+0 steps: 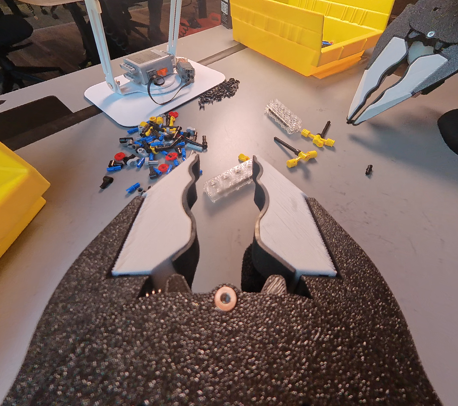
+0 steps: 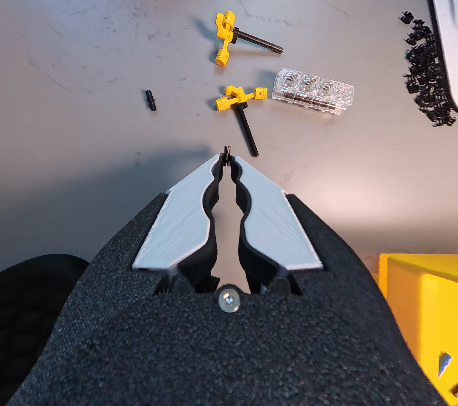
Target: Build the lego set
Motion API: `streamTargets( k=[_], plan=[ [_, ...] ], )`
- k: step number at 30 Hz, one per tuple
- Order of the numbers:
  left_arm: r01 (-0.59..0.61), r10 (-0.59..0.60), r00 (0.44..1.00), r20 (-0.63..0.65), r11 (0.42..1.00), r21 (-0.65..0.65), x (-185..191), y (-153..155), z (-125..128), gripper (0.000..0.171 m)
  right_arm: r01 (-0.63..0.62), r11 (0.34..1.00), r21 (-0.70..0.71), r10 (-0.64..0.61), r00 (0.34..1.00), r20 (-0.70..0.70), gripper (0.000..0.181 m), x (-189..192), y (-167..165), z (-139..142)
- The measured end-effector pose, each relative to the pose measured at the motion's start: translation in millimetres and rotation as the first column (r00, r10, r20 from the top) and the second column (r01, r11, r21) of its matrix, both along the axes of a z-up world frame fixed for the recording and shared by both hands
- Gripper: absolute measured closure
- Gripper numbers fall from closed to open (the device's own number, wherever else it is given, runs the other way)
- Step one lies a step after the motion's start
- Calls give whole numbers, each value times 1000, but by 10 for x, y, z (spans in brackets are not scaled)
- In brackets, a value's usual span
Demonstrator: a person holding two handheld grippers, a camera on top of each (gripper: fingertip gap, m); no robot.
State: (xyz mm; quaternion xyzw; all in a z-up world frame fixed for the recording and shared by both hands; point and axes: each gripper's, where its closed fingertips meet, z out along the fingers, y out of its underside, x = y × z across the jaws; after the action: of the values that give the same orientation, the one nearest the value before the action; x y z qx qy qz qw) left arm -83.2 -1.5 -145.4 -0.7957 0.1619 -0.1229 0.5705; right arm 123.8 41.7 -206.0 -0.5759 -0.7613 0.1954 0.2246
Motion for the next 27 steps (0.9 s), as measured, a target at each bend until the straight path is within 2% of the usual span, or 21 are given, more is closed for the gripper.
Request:
streamTargets(
  k=[6,13,21,27],
  plan=[
    [-3,3,1000,-5,1000,-13,-16,6,-41,129,-154,986,-58,155,988,7,176,-157,-397,-53],
    [-2,2,1000,-9,1000,-20,-17,7,-64,129,-213,976,-55,215,976,40,176,-230,-545,-142],
    [-19,19,1000,0,1000,-5,-42,20,-46,128,-168,983,-74,166,986,-31,169,-262,-490,-71],
    [-14,14,1000,-7,1000,-10,-24,25,-77,128,-60,995,-82,39,972,-233,164,-315,-260,393]
  ],
)
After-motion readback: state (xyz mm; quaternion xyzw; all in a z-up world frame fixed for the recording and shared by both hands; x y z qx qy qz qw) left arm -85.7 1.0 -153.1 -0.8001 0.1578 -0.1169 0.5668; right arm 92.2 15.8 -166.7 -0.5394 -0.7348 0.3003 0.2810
